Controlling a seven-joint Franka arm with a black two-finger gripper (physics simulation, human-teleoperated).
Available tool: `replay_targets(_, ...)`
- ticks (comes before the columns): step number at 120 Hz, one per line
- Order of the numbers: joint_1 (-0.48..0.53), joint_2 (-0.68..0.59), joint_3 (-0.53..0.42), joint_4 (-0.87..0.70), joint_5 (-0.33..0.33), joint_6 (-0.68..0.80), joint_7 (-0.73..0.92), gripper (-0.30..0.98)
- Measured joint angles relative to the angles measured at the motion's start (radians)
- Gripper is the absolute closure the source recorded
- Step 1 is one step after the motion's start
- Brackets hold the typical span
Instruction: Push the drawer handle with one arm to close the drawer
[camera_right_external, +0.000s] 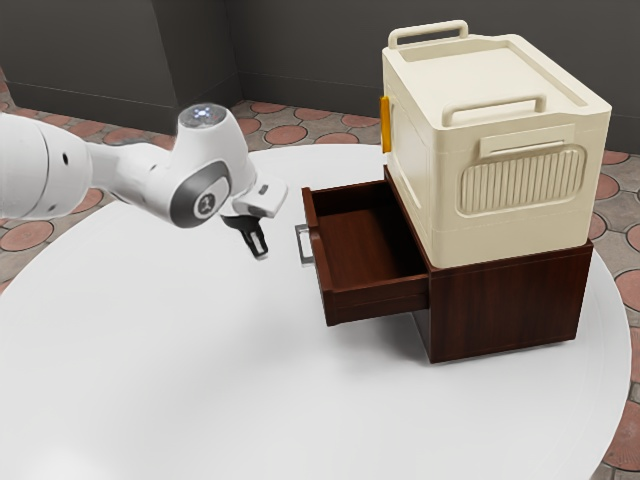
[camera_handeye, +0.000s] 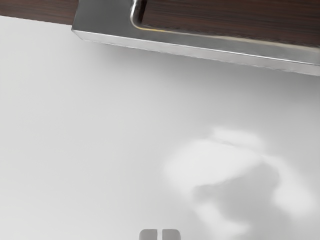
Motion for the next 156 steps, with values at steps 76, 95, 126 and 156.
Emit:
replay_targets(76,-0.018,0.186,-0.06,0.234,-0.001,0.032,0.144,0.79)
replay_targets(95,-0.04,0.237,-0.063,0.303,-0.001,0.031,0.162,0.79)
replay_targets(126,-0.054,0.336,-0.092,0.448,-0.002,0.015,0.182,0.78)
replay_targets(156,-0.076,0.441,-0.106,0.609,-0.001,-0.02,0.192,0.78)
